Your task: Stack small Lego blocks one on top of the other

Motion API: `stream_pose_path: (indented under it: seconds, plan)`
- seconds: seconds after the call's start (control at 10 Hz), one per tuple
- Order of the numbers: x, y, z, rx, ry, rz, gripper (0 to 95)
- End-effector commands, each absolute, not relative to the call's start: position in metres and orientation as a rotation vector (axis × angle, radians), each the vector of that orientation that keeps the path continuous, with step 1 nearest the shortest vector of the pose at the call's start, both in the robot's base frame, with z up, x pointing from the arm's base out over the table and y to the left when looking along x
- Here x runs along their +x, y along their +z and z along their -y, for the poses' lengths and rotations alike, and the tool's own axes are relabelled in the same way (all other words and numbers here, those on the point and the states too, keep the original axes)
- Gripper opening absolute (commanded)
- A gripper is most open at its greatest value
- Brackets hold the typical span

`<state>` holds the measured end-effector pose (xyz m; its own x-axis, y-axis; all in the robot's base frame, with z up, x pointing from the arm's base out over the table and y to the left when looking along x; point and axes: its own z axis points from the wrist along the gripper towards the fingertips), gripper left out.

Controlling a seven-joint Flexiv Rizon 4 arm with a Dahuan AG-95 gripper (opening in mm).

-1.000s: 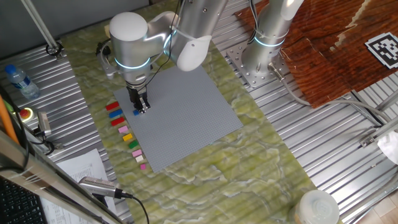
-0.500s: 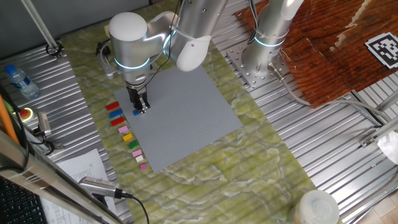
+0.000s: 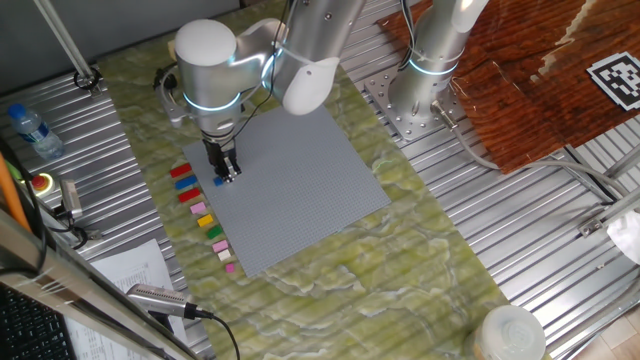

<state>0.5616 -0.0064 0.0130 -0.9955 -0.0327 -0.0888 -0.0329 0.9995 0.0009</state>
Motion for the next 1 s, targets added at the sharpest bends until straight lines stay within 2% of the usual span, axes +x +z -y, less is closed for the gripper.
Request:
stream_pose_path:
  seconds: [0.1,1.0]
  plan:
    - [0.5629,0.0077,0.004,-0.048,-0.014,-3.07,0.0]
    - [0.559,0.0038,0.0063,-0.035,-0.006,-3.081,0.0]
